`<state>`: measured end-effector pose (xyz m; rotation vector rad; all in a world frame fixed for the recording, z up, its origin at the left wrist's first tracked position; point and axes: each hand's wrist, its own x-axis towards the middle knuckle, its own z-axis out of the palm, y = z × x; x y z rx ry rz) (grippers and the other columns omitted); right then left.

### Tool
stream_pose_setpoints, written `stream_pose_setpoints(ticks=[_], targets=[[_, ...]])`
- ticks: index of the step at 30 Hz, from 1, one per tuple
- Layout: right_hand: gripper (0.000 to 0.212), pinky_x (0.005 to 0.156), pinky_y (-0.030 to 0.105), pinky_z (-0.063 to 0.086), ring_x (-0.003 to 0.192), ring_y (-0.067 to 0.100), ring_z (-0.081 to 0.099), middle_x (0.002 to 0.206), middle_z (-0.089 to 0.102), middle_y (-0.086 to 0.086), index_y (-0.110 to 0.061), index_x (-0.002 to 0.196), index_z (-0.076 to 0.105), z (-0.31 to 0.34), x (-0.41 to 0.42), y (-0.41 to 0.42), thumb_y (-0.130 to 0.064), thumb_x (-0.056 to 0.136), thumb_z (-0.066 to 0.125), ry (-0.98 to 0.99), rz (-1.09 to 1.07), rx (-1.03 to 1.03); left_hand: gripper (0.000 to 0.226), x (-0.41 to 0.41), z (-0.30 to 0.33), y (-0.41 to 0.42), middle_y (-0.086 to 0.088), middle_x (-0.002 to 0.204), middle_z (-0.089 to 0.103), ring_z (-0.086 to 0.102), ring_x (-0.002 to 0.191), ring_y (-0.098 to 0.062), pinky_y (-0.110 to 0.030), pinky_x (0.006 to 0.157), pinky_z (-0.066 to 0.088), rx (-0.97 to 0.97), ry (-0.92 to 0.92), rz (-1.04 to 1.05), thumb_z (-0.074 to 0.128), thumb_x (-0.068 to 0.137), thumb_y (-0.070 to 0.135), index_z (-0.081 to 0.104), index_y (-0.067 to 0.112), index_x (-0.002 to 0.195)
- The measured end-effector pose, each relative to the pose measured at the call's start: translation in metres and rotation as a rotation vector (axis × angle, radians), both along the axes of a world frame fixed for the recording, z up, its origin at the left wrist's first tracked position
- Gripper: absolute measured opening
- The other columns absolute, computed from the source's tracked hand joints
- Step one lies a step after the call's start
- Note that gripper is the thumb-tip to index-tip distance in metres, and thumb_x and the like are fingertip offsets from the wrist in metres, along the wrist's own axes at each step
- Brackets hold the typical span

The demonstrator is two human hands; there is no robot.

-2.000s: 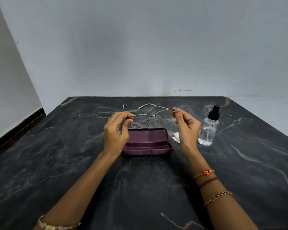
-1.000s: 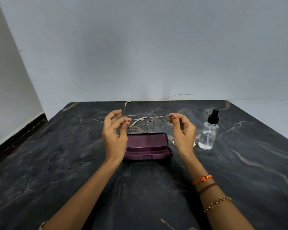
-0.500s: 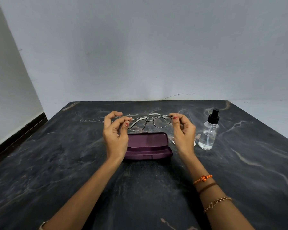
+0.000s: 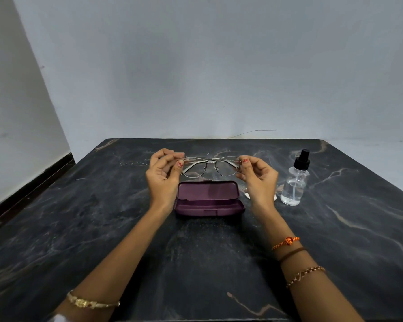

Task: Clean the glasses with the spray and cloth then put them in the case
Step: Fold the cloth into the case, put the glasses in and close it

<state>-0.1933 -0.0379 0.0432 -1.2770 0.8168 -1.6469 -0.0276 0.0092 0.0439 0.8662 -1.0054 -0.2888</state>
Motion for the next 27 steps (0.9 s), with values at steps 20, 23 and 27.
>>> stream_pose_setpoints(ticks=[20, 23, 27], targets=[[0.018, 0.057, 0.016, 0.056, 0.066, 0.013, 0.063, 0.069, 0.062, 0.0, -0.013, 0.073, 0.064, -0.02, 0.118, 0.084, -0.001, 0.085, 0.059, 0.293, 0.338, 0.102, 0.019, 0.168, -0.038, 0.082, -0.002, 0.064, 0.072, 0.07, 0.066, -0.013, -0.018, 0.059, 0.056, 0.461, 0.269, -0.201, 0.051, 0.082, -0.009, 0.062, 0.007, 0.081], [0.019, 0.055, 0.015, 0.055, 0.062, 0.01, 0.063, 0.07, 0.062, -0.002, -0.012, 0.074, 0.064, -0.033, 0.121, 0.087, 0.002, 0.085, 0.057, 0.339, 0.338, 0.109, 0.02, 0.178, -0.041, 0.083, -0.001, 0.063, 0.072, 0.07, 0.066, -0.011, -0.019, 0.064, 0.057, 0.572, 0.16, -0.199, 0.055, 0.08, -0.008, 0.064, 0.009, 0.08], [0.023, 0.052, 0.013, 0.053, 0.051, -0.001, 0.063, 0.069, 0.061, -0.002, -0.014, 0.074, 0.06, -0.043, 0.118, 0.086, 0.005, 0.085, 0.055, 0.381, 0.351, 0.141, 0.021, 0.18, -0.041, 0.082, 0.004, 0.061, 0.072, 0.07, 0.065, -0.009, -0.016, 0.062, 0.056, 0.675, 0.054, -0.208, 0.058, 0.077, -0.008, 0.065, 0.012, 0.077]])
